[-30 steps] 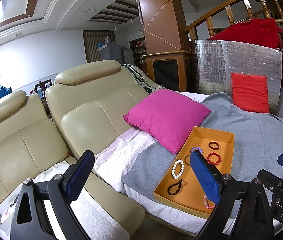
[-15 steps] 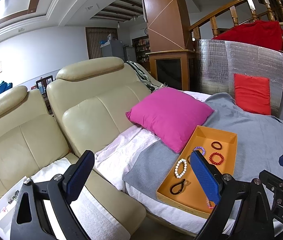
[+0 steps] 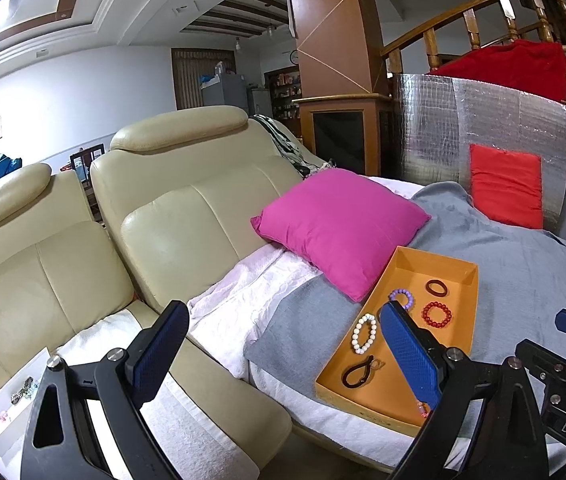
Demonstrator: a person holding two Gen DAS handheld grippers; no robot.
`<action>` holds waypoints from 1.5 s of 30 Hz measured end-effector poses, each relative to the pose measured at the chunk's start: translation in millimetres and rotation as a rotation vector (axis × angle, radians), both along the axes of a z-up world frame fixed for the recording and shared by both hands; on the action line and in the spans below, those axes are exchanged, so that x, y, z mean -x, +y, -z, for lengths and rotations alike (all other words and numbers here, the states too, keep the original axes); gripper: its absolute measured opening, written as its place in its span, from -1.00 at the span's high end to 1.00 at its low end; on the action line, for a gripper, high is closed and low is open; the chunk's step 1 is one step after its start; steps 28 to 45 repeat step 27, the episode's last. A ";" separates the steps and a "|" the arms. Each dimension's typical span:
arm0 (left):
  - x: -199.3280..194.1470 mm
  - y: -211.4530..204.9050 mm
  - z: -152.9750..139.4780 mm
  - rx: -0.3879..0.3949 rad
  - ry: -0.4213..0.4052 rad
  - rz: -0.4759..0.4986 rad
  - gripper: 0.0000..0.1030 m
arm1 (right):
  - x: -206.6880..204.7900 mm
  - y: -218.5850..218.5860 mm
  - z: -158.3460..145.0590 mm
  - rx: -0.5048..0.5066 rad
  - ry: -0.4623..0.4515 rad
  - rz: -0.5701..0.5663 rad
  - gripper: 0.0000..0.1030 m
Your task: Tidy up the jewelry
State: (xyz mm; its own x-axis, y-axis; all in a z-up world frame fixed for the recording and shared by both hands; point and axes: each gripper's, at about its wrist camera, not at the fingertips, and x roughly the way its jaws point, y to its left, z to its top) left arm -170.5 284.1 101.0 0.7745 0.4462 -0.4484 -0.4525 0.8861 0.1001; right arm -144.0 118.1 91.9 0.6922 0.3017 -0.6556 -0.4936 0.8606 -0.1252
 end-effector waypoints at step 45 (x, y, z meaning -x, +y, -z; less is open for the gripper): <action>-51.2 -56.2 11.2 -0.069 0.070 0.115 -0.87 | -61.8 -57.6 24.5 -0.080 0.044 0.078 -0.24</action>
